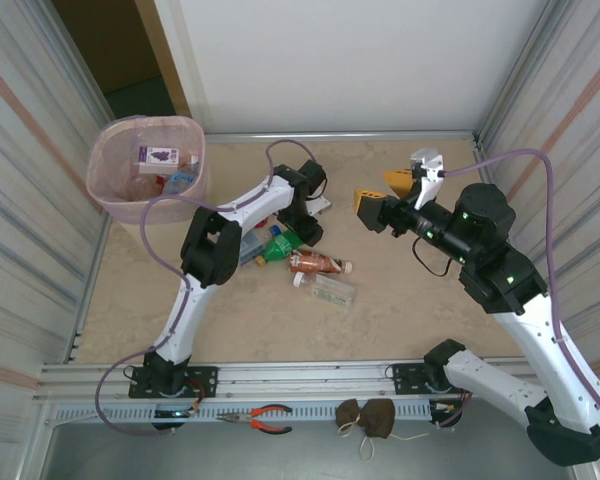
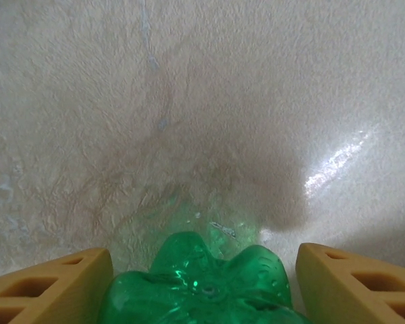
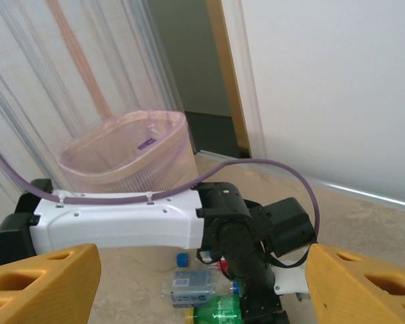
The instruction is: Put the plastic bottles in the bin
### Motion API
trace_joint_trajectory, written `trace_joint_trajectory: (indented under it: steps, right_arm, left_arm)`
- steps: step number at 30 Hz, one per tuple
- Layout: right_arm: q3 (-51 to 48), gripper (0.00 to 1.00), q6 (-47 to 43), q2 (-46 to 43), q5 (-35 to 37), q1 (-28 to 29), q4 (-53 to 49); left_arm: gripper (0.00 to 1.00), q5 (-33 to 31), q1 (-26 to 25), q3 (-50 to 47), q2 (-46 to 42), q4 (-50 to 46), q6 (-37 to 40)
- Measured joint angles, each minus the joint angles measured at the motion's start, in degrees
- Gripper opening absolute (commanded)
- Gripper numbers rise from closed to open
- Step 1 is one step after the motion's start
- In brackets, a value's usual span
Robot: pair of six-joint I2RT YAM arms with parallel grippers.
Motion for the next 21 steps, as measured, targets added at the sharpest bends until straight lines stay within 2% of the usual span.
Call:
trace_joint_trajectory:
  steps: [7, 16, 21]
  right_arm:
    - [0.0, 0.78, 0.0, -0.13, 0.11, -0.02, -0.02]
    - [0.0, 0.78, -0.04, -0.7, 0.15, -0.28, -0.04]
    - [0.0, 0.78, -0.24, -0.83, 0.13, -0.28, -0.04]
  left_arm:
    - [0.59, -0.04, 0.0, 0.15, 0.13, 0.5, 0.24]
    - [0.57, 0.04, 0.0, 0.96, -0.24, 0.81, 0.2]
    - [0.57, 0.52, 0.0, 1.7, -3.34, 0.87, 0.04]
